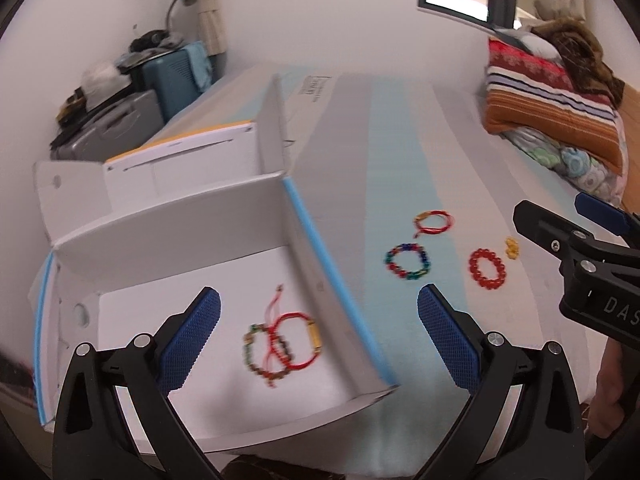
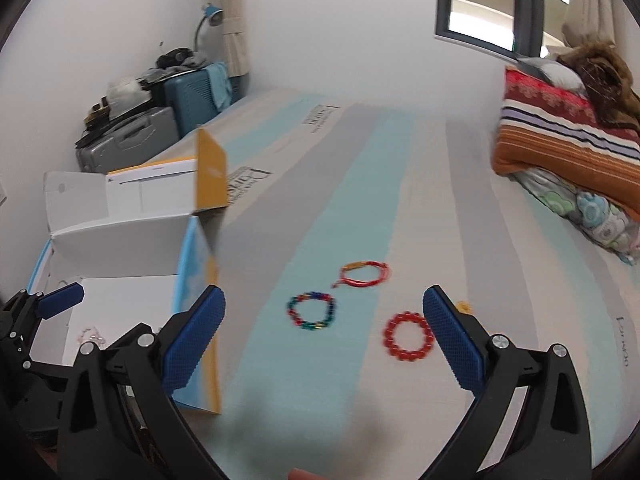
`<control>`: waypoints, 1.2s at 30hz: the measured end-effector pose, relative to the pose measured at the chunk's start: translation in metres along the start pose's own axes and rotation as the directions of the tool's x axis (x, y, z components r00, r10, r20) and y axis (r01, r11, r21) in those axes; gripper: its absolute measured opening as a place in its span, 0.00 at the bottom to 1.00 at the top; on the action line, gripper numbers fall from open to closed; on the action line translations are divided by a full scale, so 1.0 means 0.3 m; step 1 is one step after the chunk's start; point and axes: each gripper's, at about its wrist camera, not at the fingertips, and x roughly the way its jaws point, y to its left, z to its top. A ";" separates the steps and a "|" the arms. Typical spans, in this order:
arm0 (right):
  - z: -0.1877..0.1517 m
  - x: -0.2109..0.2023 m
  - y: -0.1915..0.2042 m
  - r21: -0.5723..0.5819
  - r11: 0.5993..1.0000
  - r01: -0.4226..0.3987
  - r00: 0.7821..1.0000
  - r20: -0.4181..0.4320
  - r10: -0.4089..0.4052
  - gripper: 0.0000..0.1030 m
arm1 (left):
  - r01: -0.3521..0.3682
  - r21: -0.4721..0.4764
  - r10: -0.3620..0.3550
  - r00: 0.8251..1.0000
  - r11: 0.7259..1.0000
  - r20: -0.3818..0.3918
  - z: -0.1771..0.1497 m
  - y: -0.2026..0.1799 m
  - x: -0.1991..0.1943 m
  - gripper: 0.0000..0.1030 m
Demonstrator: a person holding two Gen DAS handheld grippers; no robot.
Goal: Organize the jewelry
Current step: 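Move both tools back over the remaining bracelets on the bed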
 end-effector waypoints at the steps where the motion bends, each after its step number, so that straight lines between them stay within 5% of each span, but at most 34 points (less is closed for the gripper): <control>1: -0.004 0.003 -0.028 0.005 1.000 0.009 1.000 -0.002 -0.009 0.93 | 0.004 0.008 -0.004 1.000 1.000 -0.001 0.005 -0.025 0.007 0.94; 18: -0.074 0.155 -0.407 0.151 0.985 0.087 0.996 -0.043 -0.082 0.93 | 0.135 0.046 -0.132 0.989 0.990 -0.061 0.023 -0.339 0.222 0.94; 30: -0.200 0.369 -0.466 0.139 0.985 0.104 0.992 -0.090 -0.092 0.92 | 0.087 0.059 -0.084 0.995 0.994 -0.057 -0.021 -0.404 0.411 0.94; 36: -0.276 0.488 -0.472 0.160 0.983 0.093 0.987 -0.142 -0.071 0.82 | 0.052 0.046 -0.050 0.998 0.998 -0.047 -0.041 -0.388 0.528 0.94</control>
